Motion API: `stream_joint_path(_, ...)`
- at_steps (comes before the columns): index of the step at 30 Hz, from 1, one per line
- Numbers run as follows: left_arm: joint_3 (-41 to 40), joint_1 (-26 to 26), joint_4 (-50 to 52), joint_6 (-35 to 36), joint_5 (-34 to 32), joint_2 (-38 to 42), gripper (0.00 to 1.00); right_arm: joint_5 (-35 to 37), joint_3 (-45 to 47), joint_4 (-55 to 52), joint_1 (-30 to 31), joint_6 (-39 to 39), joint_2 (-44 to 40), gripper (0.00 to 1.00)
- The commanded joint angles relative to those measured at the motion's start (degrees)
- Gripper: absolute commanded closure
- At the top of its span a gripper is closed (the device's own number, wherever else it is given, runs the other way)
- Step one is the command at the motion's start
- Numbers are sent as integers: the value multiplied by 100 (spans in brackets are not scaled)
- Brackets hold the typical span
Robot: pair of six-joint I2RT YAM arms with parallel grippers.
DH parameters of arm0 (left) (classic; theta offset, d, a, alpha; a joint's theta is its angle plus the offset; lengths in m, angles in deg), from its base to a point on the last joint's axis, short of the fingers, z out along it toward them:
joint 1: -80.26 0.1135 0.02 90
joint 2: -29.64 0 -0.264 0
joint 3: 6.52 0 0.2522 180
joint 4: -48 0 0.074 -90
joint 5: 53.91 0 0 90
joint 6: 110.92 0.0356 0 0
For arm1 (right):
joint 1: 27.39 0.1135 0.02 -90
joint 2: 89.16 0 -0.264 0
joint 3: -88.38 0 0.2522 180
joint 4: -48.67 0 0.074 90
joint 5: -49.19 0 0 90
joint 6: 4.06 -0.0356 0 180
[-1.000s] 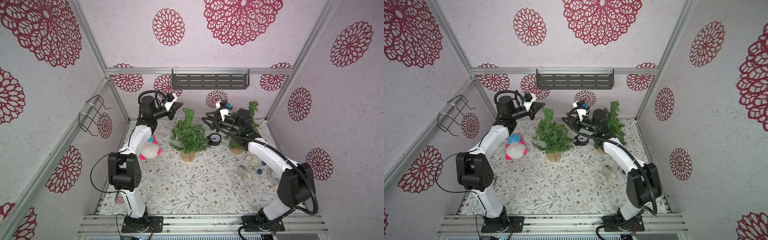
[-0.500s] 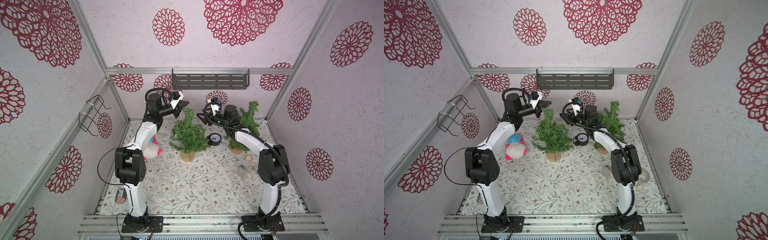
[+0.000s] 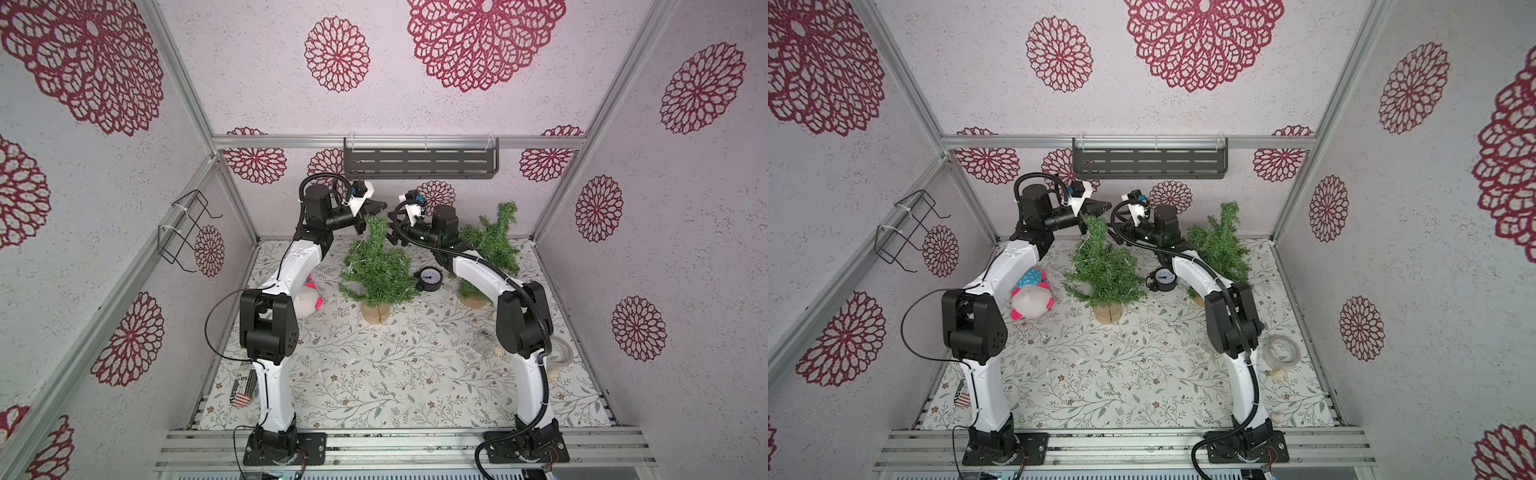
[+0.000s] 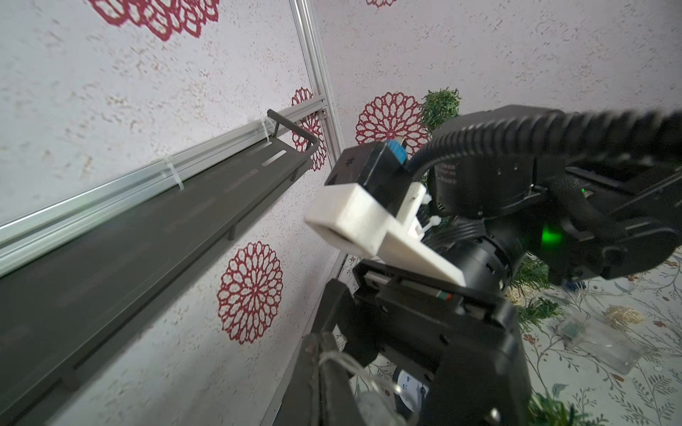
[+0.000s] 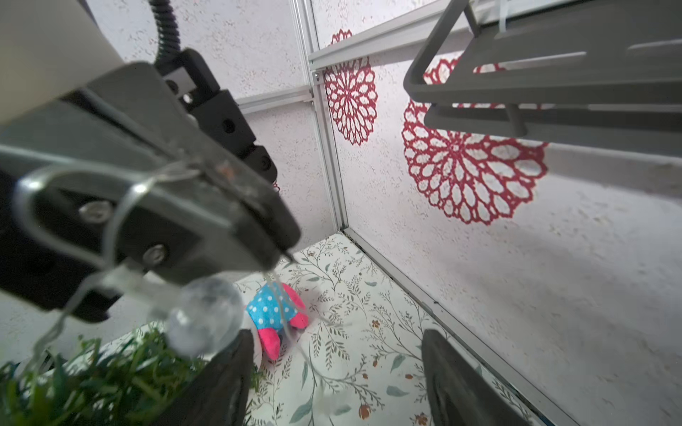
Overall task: Wrap string light around the christmas tree
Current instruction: Wrap the light string around the Christmas tree.
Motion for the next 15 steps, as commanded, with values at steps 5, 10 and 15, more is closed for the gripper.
stream_joint_path(5, 73, -83, -13, -89, 186, -70, 100, 279, -411, 724, 122, -497, 288, 39)
stream_joint_path(10, -29, -81, -7, -58, 188, -8, 100, 870, 79, 1226, 114, -680, 57, 70)
stream_joint_path(15, -163, -78, 15, -34, 232, 66, 100, 1356, 595, 1493, 78, -613, -227, 95)
